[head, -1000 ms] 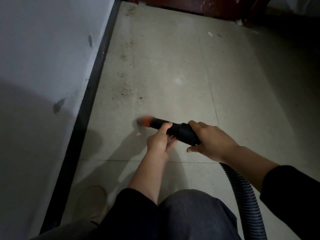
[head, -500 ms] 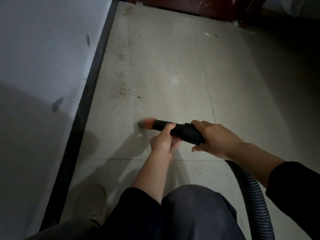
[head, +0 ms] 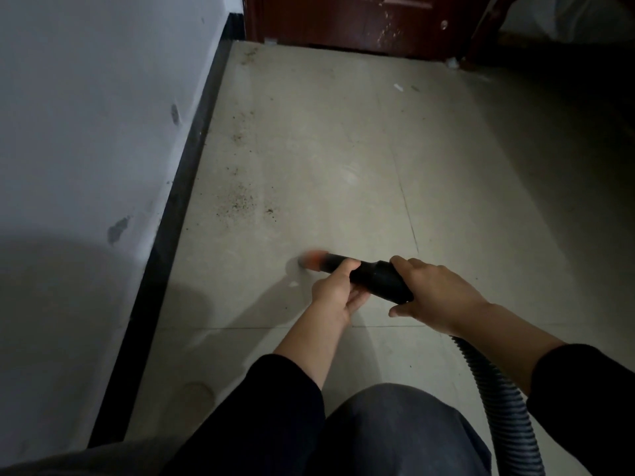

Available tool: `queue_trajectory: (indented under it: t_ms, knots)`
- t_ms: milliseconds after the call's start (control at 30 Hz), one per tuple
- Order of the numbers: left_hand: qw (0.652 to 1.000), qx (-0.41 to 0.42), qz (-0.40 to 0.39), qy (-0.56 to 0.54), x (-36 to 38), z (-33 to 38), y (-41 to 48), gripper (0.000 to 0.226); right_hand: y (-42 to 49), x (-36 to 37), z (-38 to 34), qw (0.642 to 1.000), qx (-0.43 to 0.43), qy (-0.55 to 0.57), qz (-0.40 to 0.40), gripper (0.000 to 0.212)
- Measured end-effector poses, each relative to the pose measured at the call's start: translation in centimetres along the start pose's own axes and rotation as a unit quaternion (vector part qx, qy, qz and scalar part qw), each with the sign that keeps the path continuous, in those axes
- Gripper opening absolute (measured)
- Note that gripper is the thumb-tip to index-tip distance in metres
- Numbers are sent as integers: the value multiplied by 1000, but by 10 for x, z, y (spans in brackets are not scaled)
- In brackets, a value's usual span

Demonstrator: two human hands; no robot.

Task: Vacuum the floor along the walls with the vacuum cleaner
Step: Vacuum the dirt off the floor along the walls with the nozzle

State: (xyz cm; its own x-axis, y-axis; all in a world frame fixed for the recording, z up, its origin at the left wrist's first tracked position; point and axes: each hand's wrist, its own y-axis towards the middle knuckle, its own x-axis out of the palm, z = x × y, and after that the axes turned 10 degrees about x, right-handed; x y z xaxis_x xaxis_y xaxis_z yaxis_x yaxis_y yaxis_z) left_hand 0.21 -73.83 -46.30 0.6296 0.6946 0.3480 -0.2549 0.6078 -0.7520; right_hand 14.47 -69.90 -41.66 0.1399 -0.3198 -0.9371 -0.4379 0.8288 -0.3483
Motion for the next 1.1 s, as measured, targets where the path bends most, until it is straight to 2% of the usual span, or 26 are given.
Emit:
queue_trajectory:
  t_ms: [433, 733, 1100]
  knots:
    - [999, -5, 26, 43, 15, 53, 29, 34, 47, -19, -23, 1000, 23, -3, 19, 61]
    - [999, -28, 46, -2, 12, 107, 49, 43, 98, -53, -58, 999, 24, -26, -18, 65]
    - [998, -45, 43, 6, 17, 140, 84, 41, 143, -69, -56, 999, 11, -23, -35, 60]
